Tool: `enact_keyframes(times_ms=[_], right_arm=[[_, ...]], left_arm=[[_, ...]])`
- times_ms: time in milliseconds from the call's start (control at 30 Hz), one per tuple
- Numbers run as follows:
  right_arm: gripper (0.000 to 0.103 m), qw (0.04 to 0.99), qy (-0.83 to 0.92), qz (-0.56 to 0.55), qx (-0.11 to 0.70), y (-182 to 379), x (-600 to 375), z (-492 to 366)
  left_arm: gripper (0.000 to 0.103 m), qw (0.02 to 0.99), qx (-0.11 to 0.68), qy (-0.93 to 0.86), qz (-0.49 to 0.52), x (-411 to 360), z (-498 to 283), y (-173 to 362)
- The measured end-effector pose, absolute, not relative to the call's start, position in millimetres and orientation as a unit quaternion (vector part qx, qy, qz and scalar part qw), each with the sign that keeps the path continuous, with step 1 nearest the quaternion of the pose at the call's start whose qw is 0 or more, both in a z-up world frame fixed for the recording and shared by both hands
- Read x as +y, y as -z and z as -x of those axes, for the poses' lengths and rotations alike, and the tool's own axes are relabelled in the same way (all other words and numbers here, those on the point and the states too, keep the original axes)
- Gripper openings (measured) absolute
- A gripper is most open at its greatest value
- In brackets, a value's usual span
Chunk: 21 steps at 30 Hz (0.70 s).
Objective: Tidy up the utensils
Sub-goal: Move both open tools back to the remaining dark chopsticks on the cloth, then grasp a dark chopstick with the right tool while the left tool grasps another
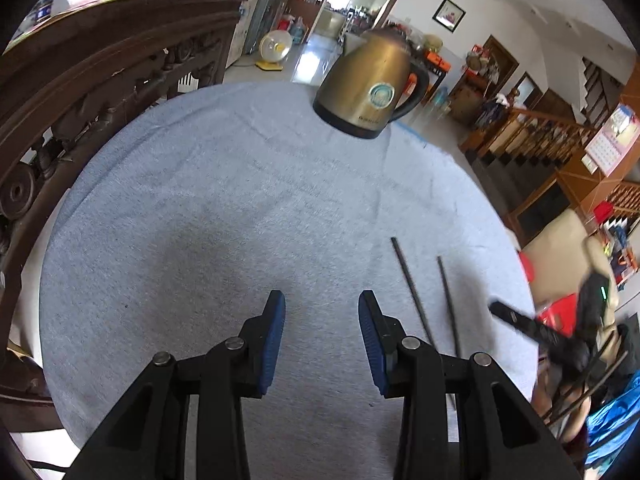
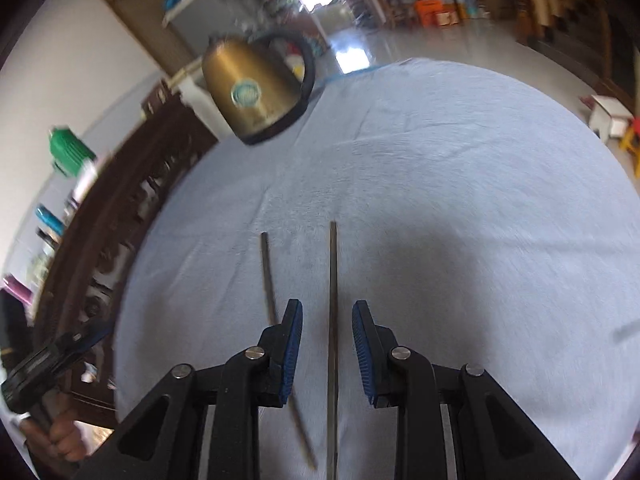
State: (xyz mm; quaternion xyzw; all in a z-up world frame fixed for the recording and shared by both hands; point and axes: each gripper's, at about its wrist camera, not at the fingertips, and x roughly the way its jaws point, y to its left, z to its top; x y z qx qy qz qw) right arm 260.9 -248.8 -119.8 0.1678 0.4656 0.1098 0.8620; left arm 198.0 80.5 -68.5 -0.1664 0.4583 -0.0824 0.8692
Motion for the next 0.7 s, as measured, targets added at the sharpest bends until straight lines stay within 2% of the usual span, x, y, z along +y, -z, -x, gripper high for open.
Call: enact_keyframes(times_ms=[300,433,467,533,700], right_arm=[[0.028,0.847,-0.075,-0.070,0.522,137,-201,-349],[0.027,0.827,-0.048,-0.035,0.560,153,-193,-363],[0.023,0.832,-0.046,-0.029,0.552,152,-192,-361],[0.007,0.835,-0.041,-0.009,0.549,154,-191,-358],[0.006,0.840,-0.052,-0.023,0.539,154,-212,-341]], left_arm=[[0.039,0.861,0.479,0.110,0.133,70,-227,69],[0.039,0.850,0.491,0.134,0.131,56,-252,70],[0.039,0.846,0.496,0.142,0.131,51,-259,71],[0.038,0.839,0.505,0.153,0.132,39,-272,74],[0.038,0.817,0.529,0.187,0.131,3,-298,85]])
